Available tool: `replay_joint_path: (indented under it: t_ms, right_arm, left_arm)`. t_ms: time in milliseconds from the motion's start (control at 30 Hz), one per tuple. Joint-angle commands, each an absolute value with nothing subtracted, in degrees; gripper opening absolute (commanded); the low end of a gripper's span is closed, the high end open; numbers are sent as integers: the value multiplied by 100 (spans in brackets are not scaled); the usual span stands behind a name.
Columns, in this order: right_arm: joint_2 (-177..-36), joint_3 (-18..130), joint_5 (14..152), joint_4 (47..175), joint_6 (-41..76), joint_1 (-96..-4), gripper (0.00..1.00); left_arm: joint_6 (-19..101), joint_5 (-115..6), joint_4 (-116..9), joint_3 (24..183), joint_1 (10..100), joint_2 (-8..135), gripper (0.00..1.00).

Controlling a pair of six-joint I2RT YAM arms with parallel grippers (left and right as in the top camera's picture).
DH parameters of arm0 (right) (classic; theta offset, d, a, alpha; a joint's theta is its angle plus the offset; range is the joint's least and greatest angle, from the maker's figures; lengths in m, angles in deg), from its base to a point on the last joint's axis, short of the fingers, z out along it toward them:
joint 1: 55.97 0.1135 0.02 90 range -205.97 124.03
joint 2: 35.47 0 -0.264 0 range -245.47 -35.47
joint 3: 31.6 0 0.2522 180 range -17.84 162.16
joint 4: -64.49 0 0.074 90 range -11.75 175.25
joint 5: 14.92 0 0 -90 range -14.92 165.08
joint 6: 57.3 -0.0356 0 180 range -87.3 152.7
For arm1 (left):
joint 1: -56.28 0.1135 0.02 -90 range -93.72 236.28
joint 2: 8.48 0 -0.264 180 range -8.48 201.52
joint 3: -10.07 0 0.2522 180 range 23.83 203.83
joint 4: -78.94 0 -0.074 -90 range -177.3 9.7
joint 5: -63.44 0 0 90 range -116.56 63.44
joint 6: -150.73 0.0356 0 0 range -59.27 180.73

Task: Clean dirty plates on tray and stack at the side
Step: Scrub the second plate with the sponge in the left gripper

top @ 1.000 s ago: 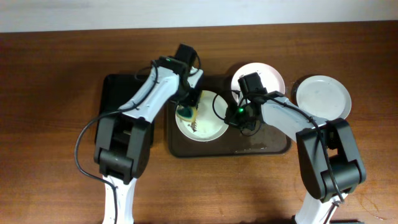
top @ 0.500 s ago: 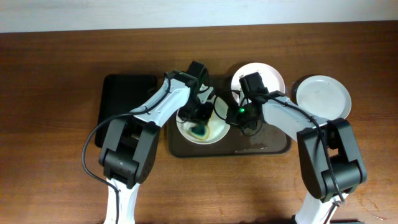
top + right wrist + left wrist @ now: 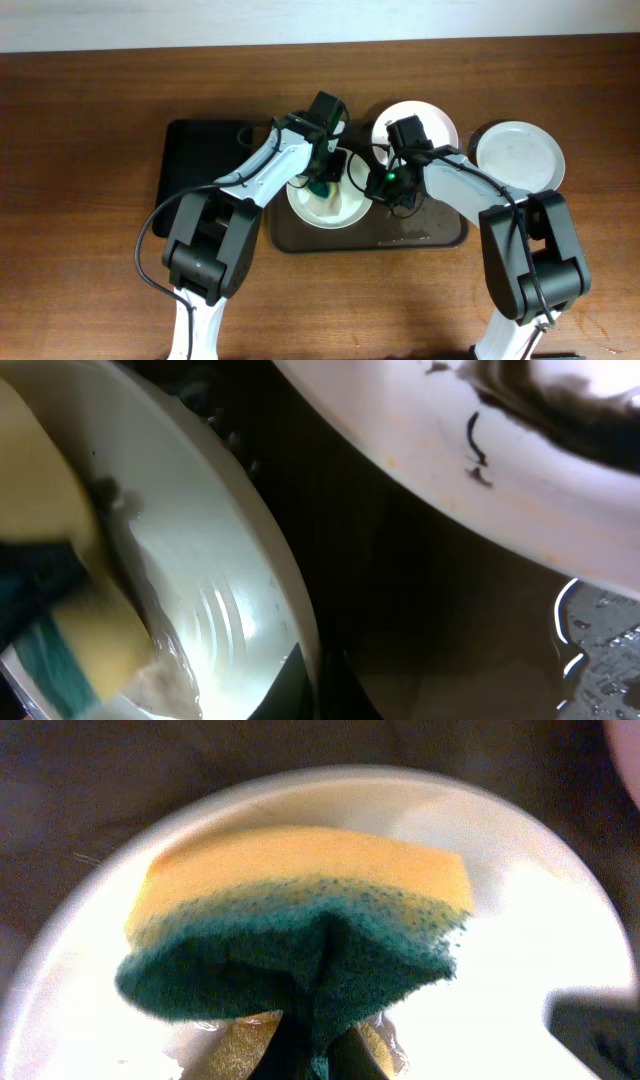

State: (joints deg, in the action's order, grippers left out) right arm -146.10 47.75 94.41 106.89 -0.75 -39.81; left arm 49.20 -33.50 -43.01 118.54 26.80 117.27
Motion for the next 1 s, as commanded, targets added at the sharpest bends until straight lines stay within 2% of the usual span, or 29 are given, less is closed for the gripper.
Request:
replay_joint_path:
  t_ms: [0,100,233,367,433,467,500,567,600,667,733,833,900,933,967]
  right_arm:
    - [-14739,4711,9351,10672,-34,-3951,4]
    - [-14739,4711,9354,10674,-34,-3951,4]
    - [-14739,4711,9373,10694,-32,-3951,4]
    - [-14741,4709,9620,10794,-10,-4167,4]
    - [-14802,4698,10481,10803,598,-4532,4]
    - [-15016,4694,10790,10788,701,-4676,4]
    - [-15047,4694,10836,10775,701,-4678,4]
    - [-15053,4694,10853,10707,698,-4661,4]
    - [-15053,4694,10857,10696,698,-4661,4]
    - [-15053,4694,10873,10716,698,-4661,4]
    - [-15053,4694,10871,10716,701,-4661,4]
    - [-15053,4694,10846,10711,698,-4663,4]
    - [-15053,4694,10846,10707,698,-4661,4]
    - [-15053,4694,10846,10694,698,-4661,4]
    - [-15053,4696,10849,10696,698,-4663,4]
  left_arm:
    - [5431,-4694,-3678,11990,2554,11817,0]
    - [5407,-4495,-3158,12727,2551,11817,0]
    - [4465,-2460,-4124,12737,2569,11919,0]
    - [3672,-2181,-4543,12735,2567,12623,0]
    - [3707,-2729,-4504,12735,2569,12822,0]
    - [4677,-4589,-4347,12733,2549,12839,0]
    - [5230,-5389,-4012,12733,2490,12848,0]
    - [6316,-5982,-3352,12733,2317,12850,0]
    - [6391,-5966,-3492,12766,2230,12850,0]
    - [5219,-4897,-3925,12770,2355,12850,0]
    - [3305,-2937,-4141,12772,2724,12850,0]
    - [1552,-2364,-3636,12772,3163,12850,0]
    - [964,-2395,-2828,12770,3244,12850,0]
    - [1418,-2801,-2438,12770,3205,12850,0]
    - [2555,-3569,-2419,12770,3166,12850,0]
